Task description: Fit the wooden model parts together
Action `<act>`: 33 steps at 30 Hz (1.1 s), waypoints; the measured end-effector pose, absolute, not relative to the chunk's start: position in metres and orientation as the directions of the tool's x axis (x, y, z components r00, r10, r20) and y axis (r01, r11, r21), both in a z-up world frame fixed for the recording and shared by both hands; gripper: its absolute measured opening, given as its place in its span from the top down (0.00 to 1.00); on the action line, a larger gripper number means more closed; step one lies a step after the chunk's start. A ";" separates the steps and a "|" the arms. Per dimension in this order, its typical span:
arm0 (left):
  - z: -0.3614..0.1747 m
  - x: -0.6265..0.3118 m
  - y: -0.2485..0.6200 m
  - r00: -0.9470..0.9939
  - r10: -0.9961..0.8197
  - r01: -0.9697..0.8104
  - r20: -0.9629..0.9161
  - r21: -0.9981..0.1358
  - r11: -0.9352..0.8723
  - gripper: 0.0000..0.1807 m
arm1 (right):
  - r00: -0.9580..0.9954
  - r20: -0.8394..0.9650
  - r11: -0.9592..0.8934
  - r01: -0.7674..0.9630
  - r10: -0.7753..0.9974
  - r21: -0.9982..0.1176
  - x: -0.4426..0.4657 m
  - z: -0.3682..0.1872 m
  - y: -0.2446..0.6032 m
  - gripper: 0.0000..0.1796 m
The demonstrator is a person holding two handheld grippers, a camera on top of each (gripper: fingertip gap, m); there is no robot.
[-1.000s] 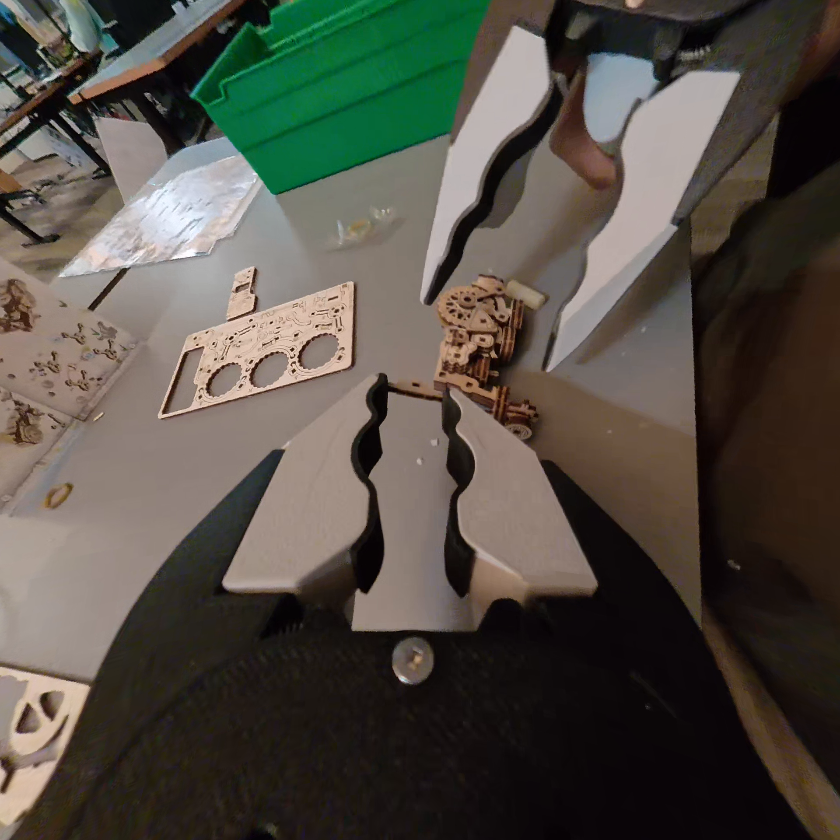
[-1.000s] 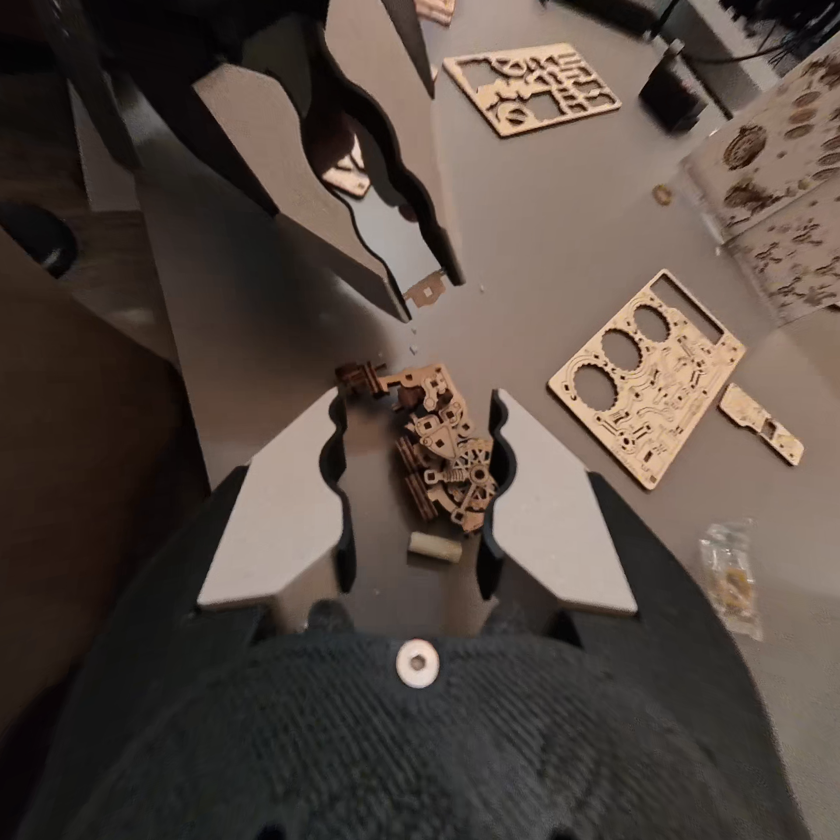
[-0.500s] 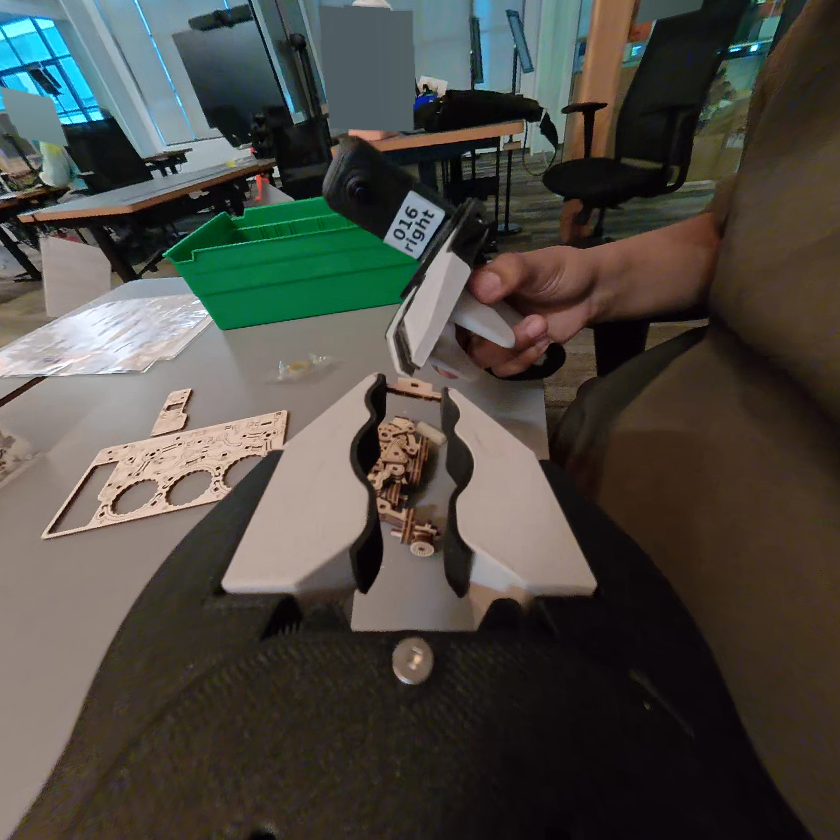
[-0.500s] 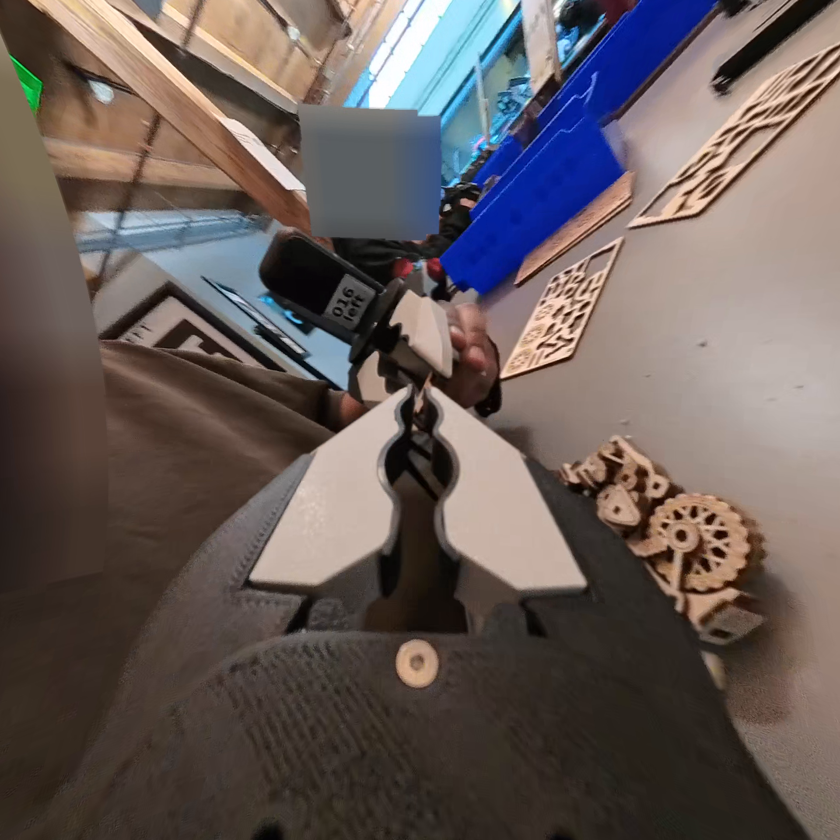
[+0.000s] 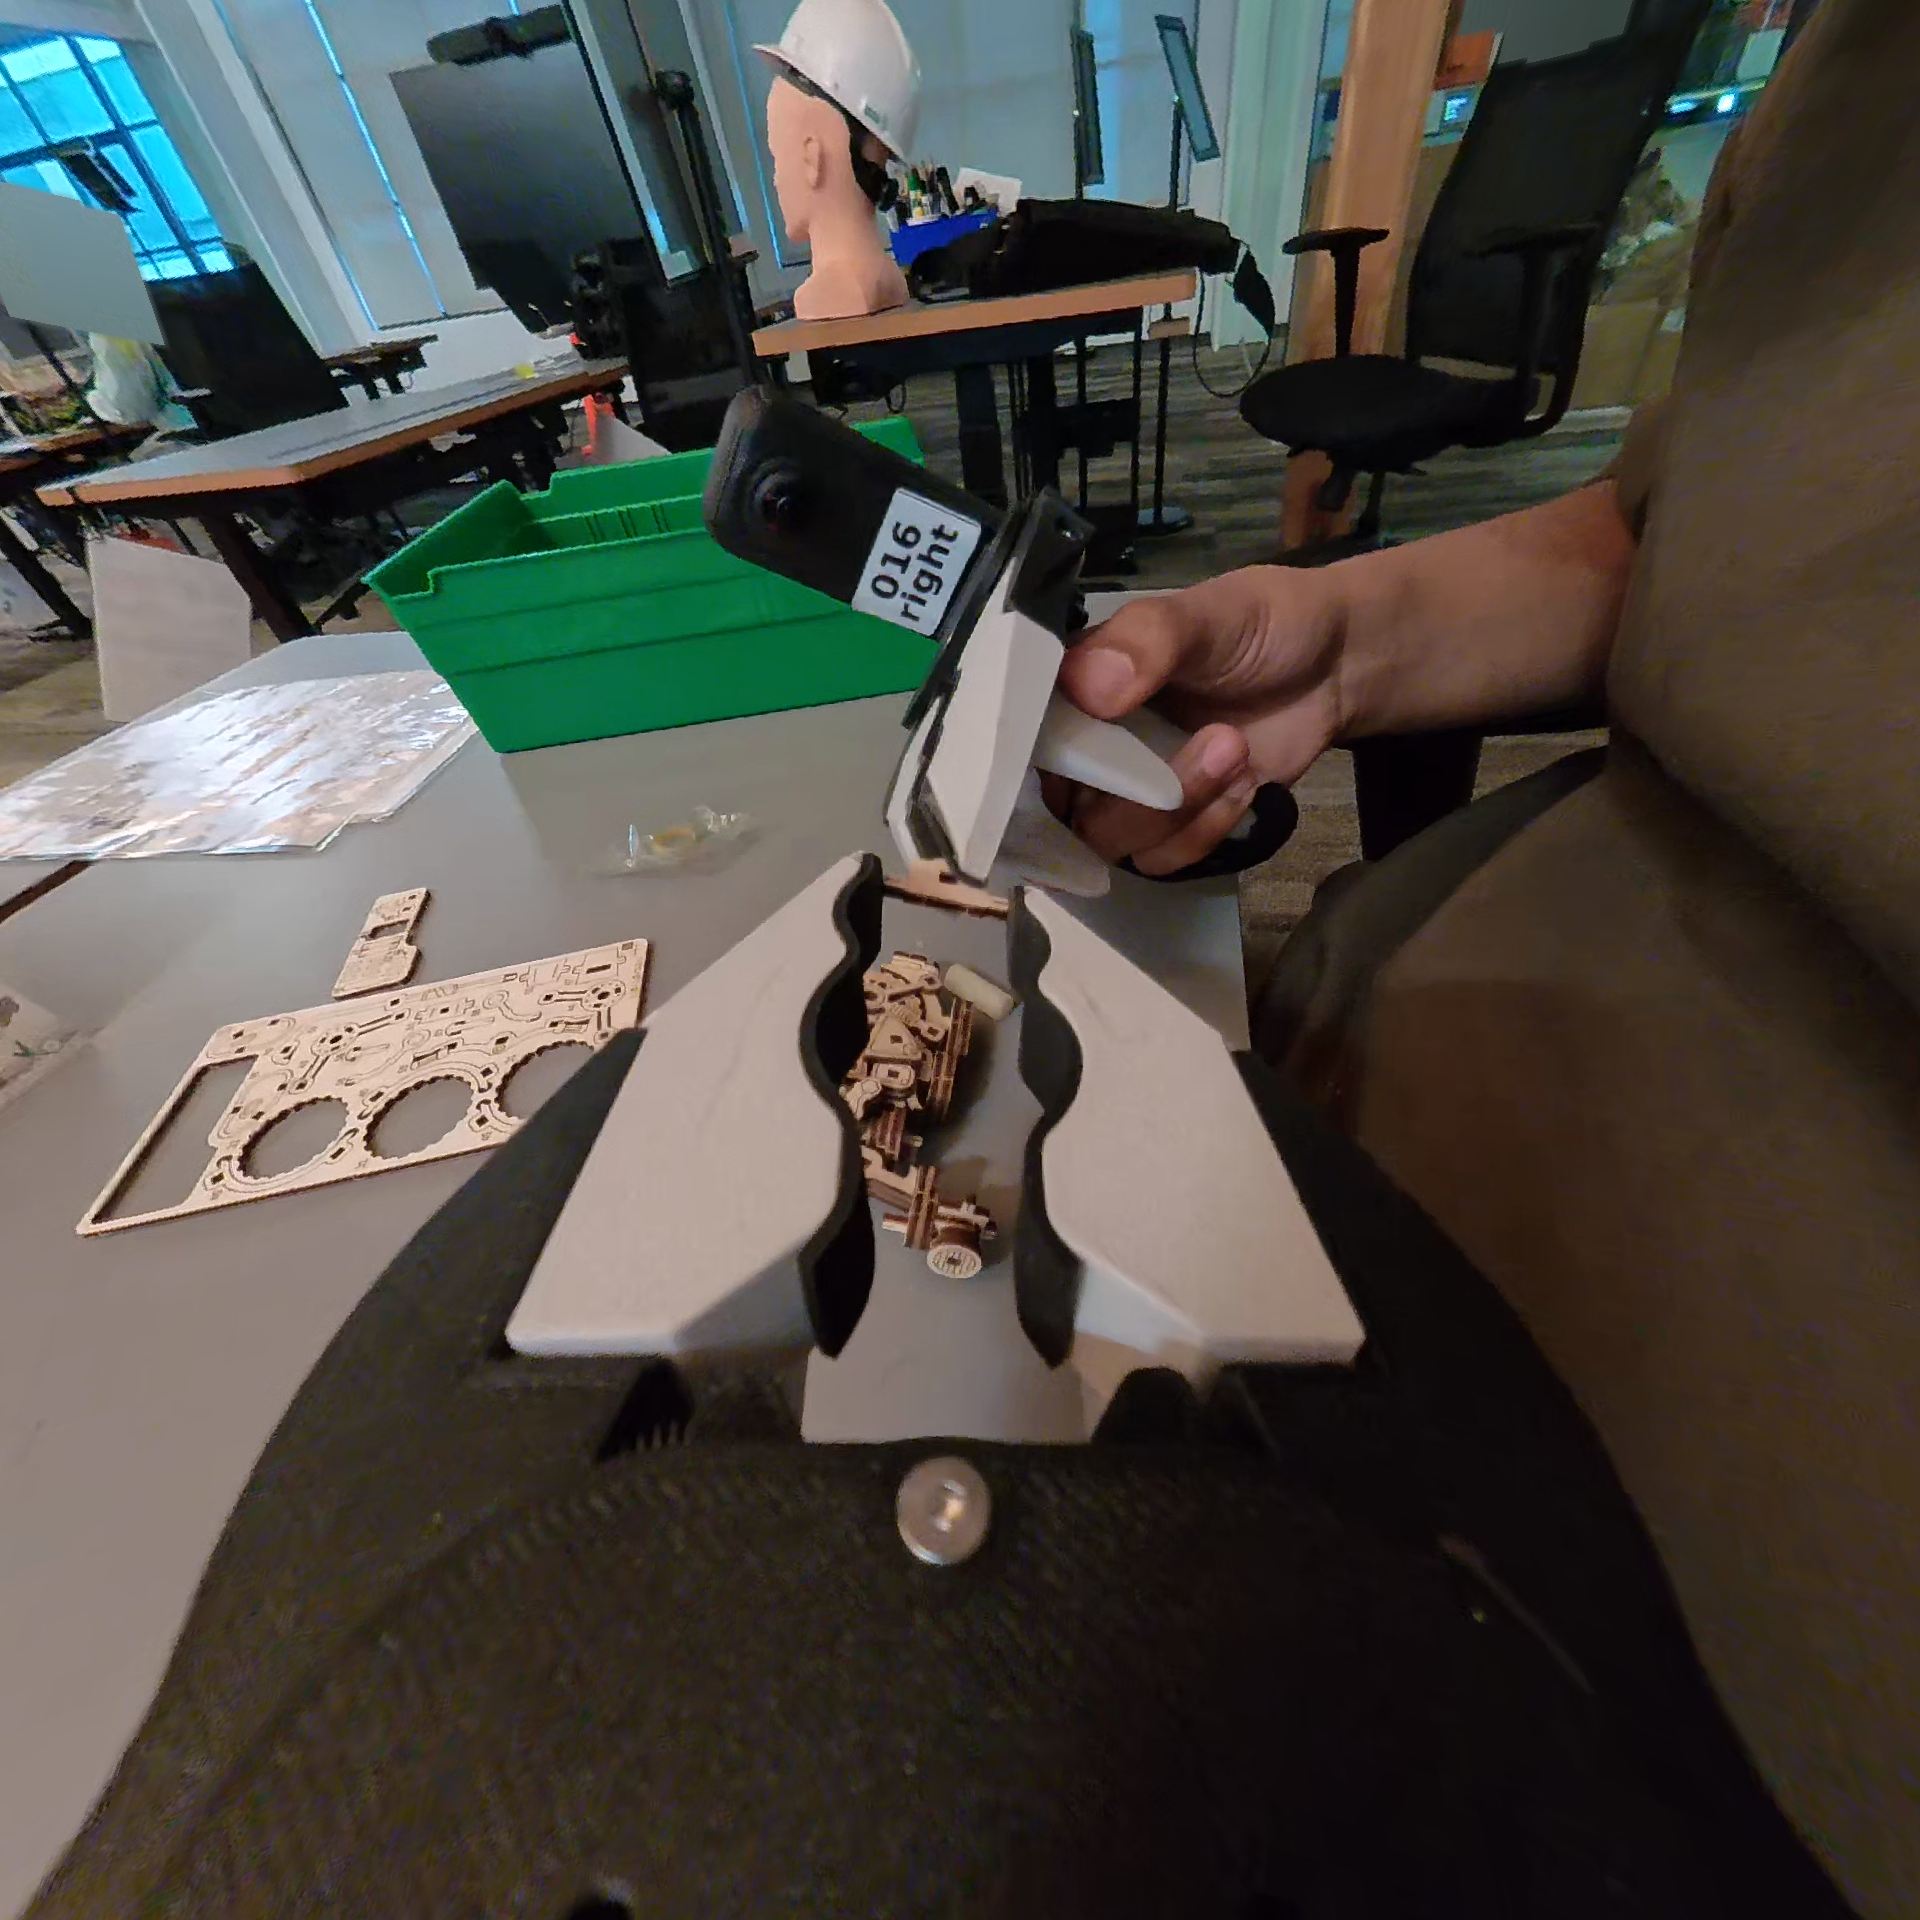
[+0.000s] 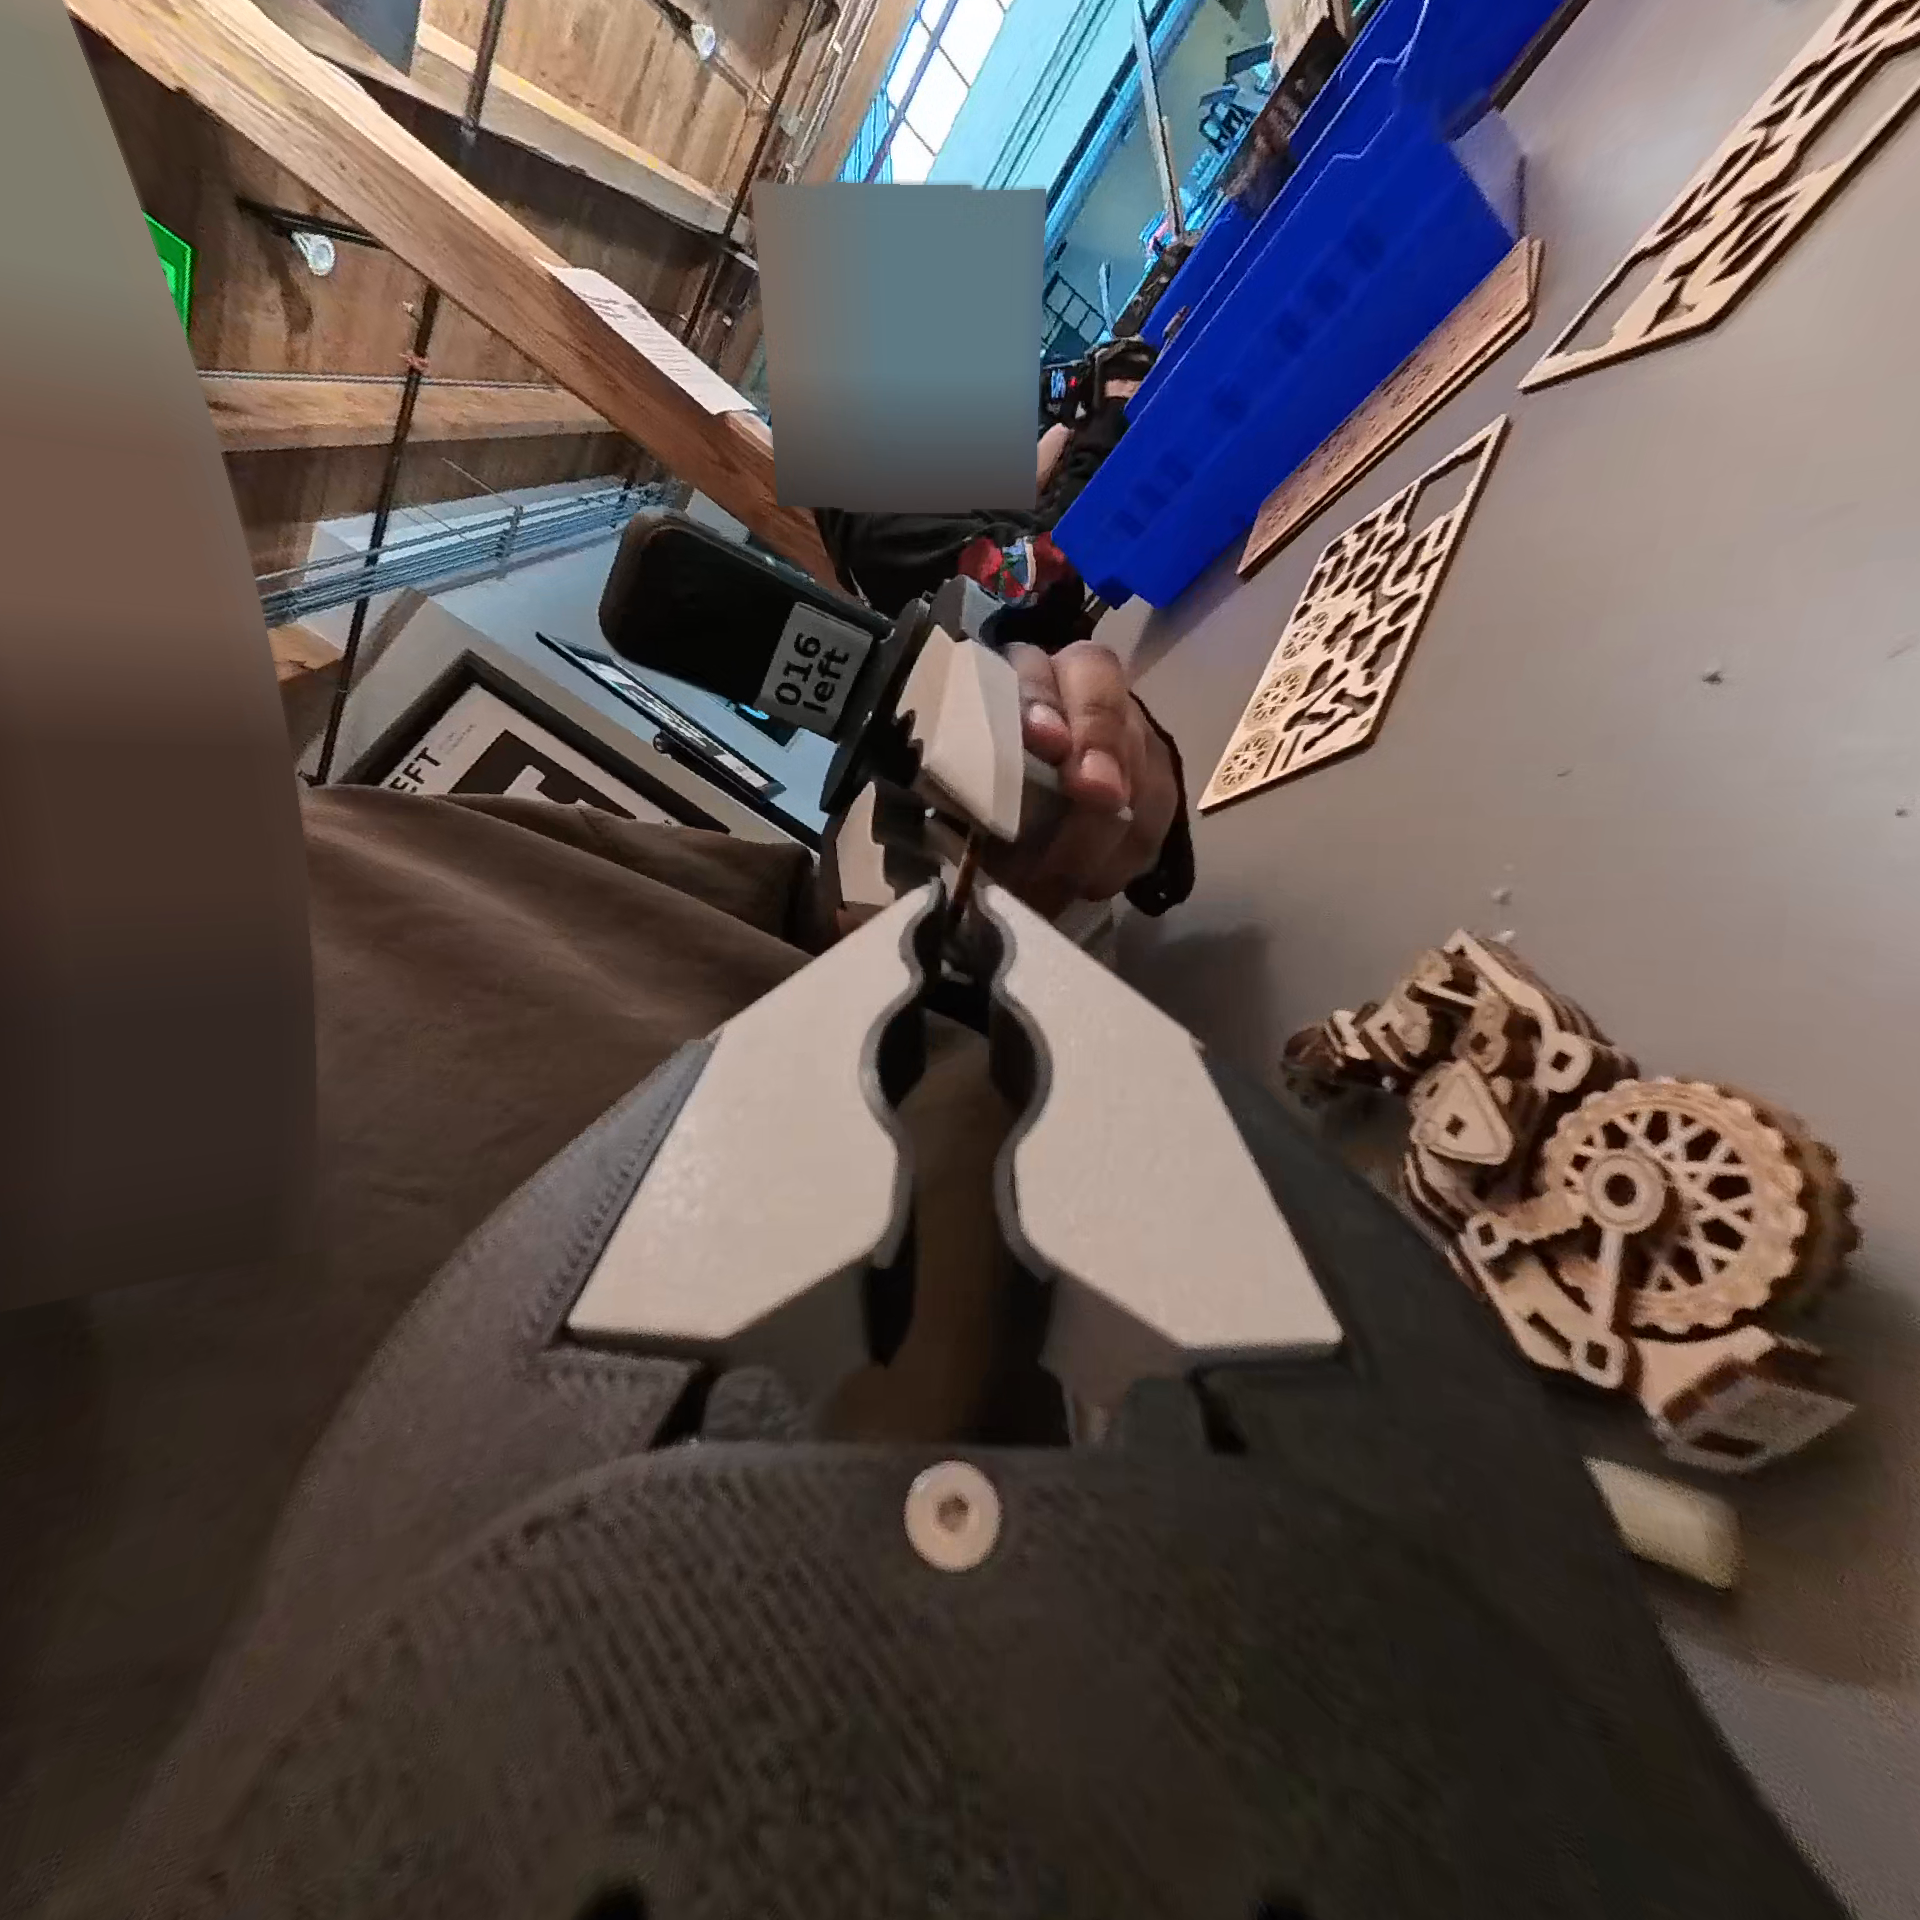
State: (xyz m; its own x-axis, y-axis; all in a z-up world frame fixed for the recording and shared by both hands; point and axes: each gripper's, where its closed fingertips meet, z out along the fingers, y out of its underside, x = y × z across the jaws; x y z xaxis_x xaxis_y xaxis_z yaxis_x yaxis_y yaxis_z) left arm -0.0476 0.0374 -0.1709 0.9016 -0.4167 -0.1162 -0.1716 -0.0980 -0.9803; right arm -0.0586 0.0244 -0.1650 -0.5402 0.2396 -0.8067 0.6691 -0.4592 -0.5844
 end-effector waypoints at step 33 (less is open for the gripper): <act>-0.159 -0.060 0.043 0.561 -0.450 0.589 0.695 -0.717 -0.373 0.98 | -0.611 -0.642 -0.379 0.518 0.463 -0.767 -0.066 -0.166 0.034 1.00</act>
State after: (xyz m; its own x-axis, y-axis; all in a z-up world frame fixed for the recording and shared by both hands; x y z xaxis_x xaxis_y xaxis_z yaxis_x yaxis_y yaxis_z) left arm -0.0599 0.0427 -0.1591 0.5609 -0.4497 0.6951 0.5892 -0.3730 -0.7167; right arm -0.0665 0.0336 -0.1661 -0.6109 0.4634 -0.6419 0.5179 -0.3793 -0.7668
